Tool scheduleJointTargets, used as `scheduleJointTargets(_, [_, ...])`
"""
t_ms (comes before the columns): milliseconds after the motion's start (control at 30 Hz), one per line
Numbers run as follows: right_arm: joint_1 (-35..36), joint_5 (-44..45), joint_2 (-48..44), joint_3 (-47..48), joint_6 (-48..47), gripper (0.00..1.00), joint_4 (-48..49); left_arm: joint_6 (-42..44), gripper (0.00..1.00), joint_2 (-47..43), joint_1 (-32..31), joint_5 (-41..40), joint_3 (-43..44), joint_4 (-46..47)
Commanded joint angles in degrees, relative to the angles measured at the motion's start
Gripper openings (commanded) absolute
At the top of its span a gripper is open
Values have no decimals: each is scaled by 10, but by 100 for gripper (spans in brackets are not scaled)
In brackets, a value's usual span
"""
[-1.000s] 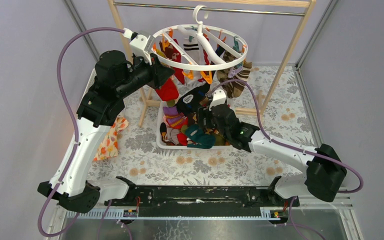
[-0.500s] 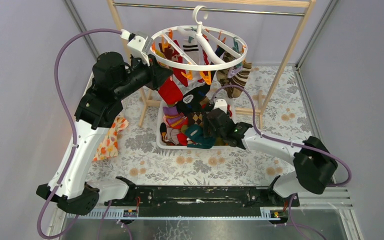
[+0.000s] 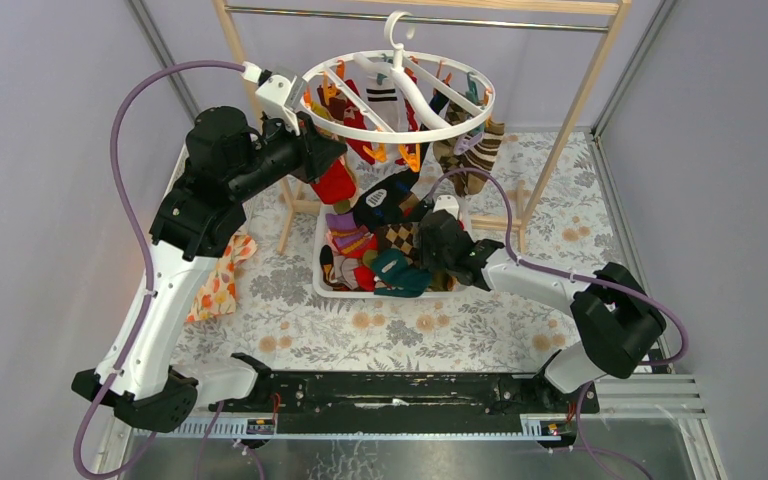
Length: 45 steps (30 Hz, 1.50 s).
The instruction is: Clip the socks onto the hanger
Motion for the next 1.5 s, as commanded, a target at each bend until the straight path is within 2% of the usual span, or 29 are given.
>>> scheduleJointTargets(0, [-4,-18,-32,1,2,31,59,4,0,-9,5,8,-5,14])
scheduleJointTargets(167, [-4,-40,-83,25,-21,5,60,5,0,-7,5,12,-4,14])
scheduleJointTargets(233, [-4,-57,-100,39,-30,2,56,5,0,-7,6,13,-4,14])
scheduleJointTargets(733, [-4,-141,-162,100,-21,2,72,7,0,-9,5,12,5,13])
scheduleJointTargets(1000, [-4,-106,-176,132,-30,1,83,5,0,-7,5,14,6,13])
scheduleJointTargets(1200, [-5,-179,-175,133,-21,1,100,4,0,-5,5,15,9,13])
scheduleJointTargets(1300, [-4,-208,-173,132,-22,2,75,4,0,-6,5,16,10,13])
scheduleJointTargets(1467, [-5,-242,-155,90,-14,9,35,4,0,-8,5,17,10,13])
